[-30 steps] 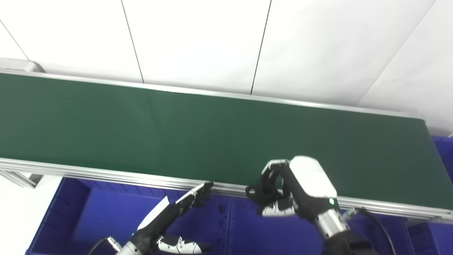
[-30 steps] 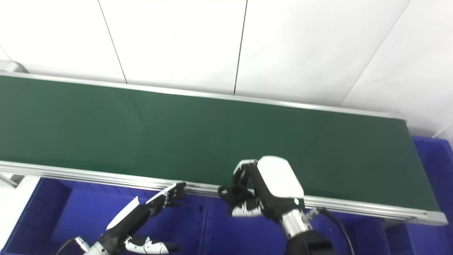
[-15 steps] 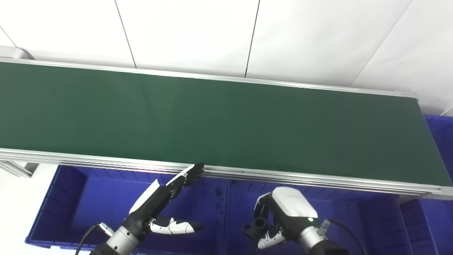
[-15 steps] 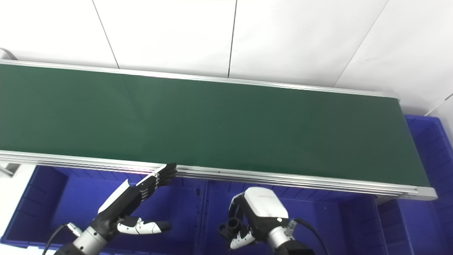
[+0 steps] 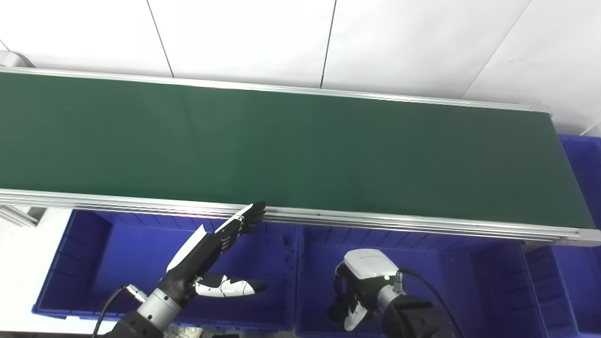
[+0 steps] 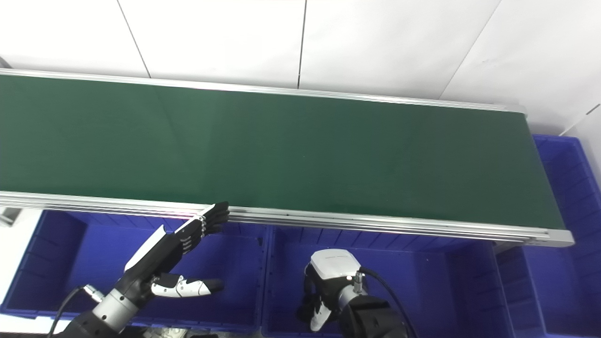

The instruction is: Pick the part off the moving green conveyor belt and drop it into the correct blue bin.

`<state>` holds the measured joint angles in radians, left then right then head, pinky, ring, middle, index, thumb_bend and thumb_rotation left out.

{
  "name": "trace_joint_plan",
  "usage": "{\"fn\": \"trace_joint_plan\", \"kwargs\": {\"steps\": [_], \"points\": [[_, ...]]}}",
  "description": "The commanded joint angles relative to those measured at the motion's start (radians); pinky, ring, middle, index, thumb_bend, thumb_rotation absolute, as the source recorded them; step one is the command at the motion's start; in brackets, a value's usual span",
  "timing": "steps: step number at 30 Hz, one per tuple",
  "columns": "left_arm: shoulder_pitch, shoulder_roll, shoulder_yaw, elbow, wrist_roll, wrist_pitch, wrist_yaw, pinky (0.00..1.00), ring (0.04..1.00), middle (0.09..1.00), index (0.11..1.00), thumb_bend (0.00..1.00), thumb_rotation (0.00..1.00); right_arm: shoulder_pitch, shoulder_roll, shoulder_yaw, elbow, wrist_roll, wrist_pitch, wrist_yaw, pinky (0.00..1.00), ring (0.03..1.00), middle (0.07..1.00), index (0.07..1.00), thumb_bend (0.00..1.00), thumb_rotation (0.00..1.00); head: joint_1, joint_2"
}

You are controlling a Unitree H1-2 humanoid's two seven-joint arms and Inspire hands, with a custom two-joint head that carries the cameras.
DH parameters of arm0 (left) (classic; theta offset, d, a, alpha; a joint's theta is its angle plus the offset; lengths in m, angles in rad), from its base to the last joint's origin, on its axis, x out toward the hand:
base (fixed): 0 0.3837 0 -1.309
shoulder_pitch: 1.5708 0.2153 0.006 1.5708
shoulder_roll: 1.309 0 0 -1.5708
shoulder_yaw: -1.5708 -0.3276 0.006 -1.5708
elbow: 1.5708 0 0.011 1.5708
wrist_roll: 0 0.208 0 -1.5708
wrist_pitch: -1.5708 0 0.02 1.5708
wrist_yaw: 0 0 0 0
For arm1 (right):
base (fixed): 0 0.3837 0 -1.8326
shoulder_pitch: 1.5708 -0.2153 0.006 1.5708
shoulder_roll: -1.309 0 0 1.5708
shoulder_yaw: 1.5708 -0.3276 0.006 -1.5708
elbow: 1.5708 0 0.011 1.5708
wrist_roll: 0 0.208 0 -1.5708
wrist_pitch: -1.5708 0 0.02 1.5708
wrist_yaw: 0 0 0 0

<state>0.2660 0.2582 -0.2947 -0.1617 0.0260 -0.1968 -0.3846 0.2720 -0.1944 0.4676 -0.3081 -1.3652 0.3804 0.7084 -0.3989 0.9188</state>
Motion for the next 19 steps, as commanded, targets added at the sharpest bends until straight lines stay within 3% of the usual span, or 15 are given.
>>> {"fn": "trace_joint_plan", "kwargs": {"steps": [1, 2, 5, 9, 11, 15, 19], "points": [[0.003, 0.005, 0.005, -0.033, -0.015, -0.023, 0.002, 0.91, 0.932, 0.950, 0.949, 0.76, 0.30, 0.022, 0.020, -0.016, -0.061, -0.021, 0.011, -0.043, 0.50, 0.668, 0.782, 0.880, 0.71, 0.21, 0.001, 0.000], [0.005, 0.006, 0.005, -0.035, -0.015, -0.024, 0.001, 0.91, 0.931, 0.950, 0.949, 0.76, 0.30, 0.039, 0.033, -0.028, -0.082, -0.021, 0.012, -0.072, 0.58, 0.734, 0.818, 0.893, 0.69, 0.24, 0.007, 0.003], [0.011, 0.011, 0.006, -0.049, -0.024, -0.010, -0.004, 0.91, 0.933, 0.952, 0.950, 0.75, 0.29, 0.093, 0.063, -0.056, -0.144, 0.000, -0.005, -0.178, 0.57, 0.710, 0.811, 0.864, 0.73, 0.21, 0.012, 0.008], [0.020, 0.018, 0.010, -0.062, -0.027, -0.002, -0.007, 0.91, 0.931, 0.949, 0.948, 0.76, 0.28, 0.188, 0.122, -0.097, -0.245, 0.104, -0.029, -0.331, 0.66, 0.773, 0.832, 0.871, 0.71, 0.22, 0.020, 0.011], [0.023, 0.020, 0.012, -0.067, -0.022, -0.003, -0.006, 0.90, 0.926, 0.947, 0.946, 0.75, 0.28, 0.236, 0.151, -0.107, -0.298, 0.162, -0.032, -0.366, 0.65, 0.774, 0.844, 0.889, 0.71, 0.25, 0.026, 0.011], [0.025, 0.024, 0.013, -0.067, -0.020, -0.007, -0.009, 0.90, 0.929, 0.948, 0.946, 0.75, 0.27, 0.357, 0.207, -0.113, -0.398, 0.328, -0.047, -0.436, 0.64, 0.767, 0.838, 0.905, 0.73, 0.27, 0.047, 0.004], [0.022, 0.023, 0.013, -0.054, -0.014, -0.022, -0.006, 0.90, 0.930, 0.949, 0.946, 0.75, 0.28, 0.457, 0.211, -0.124, -0.395, 0.571, -0.159, -0.562, 0.67, 0.794, 0.852, 0.911, 0.71, 0.24, 0.075, -0.009]]}}
